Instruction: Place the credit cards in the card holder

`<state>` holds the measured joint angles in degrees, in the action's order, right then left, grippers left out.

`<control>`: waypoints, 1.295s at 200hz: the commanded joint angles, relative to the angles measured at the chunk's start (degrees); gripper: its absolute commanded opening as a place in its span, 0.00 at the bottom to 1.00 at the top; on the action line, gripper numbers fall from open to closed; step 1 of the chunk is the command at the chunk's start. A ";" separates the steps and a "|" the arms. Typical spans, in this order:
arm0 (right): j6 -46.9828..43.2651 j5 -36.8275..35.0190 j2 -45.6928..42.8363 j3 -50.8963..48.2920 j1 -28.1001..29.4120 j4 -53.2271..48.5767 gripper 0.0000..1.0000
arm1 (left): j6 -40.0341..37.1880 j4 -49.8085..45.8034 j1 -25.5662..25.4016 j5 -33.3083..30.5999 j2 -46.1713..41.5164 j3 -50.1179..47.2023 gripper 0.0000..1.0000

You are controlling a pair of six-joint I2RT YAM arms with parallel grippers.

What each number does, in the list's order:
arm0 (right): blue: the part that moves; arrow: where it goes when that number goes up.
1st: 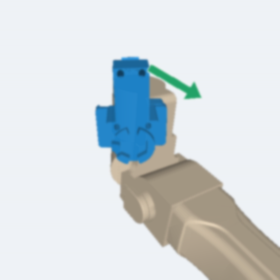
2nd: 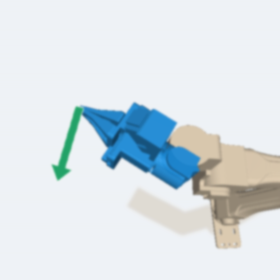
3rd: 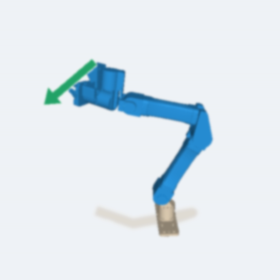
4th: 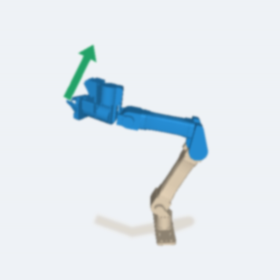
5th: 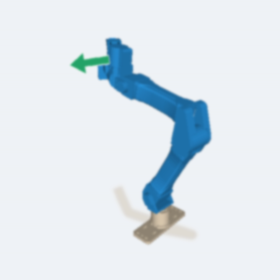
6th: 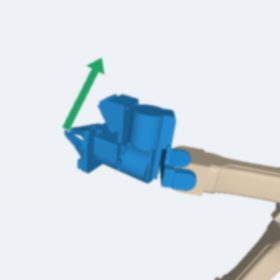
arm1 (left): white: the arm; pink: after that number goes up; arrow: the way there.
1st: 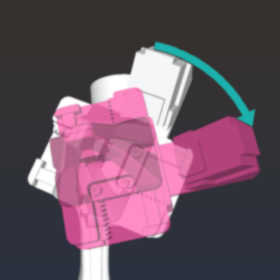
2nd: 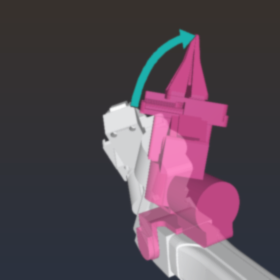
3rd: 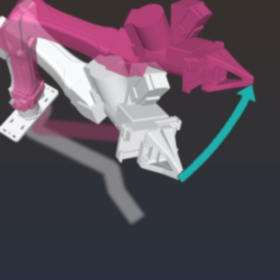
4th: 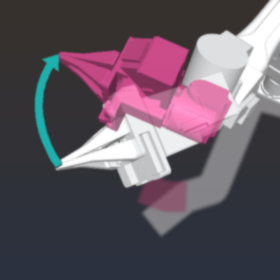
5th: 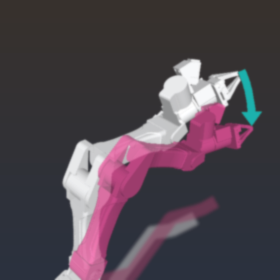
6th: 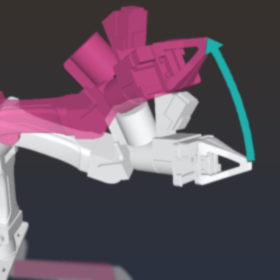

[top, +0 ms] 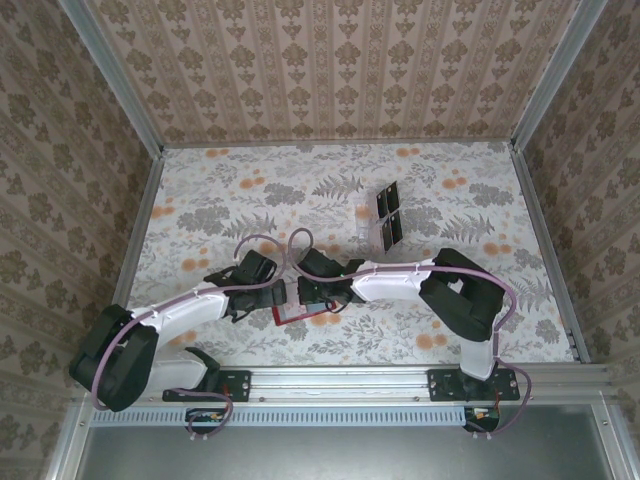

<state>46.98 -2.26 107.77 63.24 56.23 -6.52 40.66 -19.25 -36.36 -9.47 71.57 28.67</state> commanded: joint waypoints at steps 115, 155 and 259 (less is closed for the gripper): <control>2.01 0.79 1.44 0.94 0.64 1.19 0.10 | -0.82 -6.77 2.52 0.07 -9.17 -1.93 1.00; 2.32 1.76 2.44 1.14 0.69 1.68 0.10 | 0.38 -5.66 2.52 0.82 -8.92 -3.51 1.00; 3.91 6.44 5.53 4.16 1.62 4.48 0.09 | 0.39 -4.13 2.43 1.38 -7.59 -3.53 1.00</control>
<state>49.87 1.83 111.85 65.69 57.06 -2.72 40.32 -23.77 -34.06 -8.78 63.70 25.82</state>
